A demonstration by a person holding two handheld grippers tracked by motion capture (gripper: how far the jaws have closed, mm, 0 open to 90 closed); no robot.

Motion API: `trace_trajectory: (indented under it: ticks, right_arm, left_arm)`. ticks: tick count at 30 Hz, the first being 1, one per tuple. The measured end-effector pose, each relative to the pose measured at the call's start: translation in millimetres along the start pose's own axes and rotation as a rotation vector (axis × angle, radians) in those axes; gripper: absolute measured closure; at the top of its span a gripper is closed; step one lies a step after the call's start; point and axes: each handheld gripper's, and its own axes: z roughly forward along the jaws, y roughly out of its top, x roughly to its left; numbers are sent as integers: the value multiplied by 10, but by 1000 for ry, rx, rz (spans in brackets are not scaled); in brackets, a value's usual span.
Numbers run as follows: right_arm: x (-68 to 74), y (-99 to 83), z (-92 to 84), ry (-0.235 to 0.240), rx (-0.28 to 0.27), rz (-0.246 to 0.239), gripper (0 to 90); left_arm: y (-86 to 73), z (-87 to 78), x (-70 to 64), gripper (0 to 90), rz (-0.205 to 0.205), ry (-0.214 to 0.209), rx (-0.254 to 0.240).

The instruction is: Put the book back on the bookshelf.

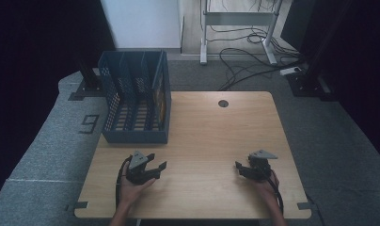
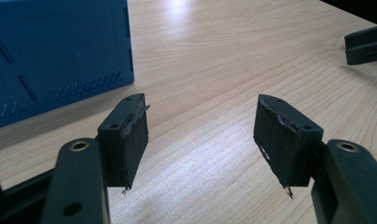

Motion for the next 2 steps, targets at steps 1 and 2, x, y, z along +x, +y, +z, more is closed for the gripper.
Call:
trace_trajectory:
  ticks: [1,2]
  right_arm:
    - [1,0,0,-1,0,-1,344]
    - [1,0,1,-2,0,-3,344]
  left_arm:
    - [-2,1,-2,352,1,0,2]
    - [-4,4,-3,352,1,0,3]
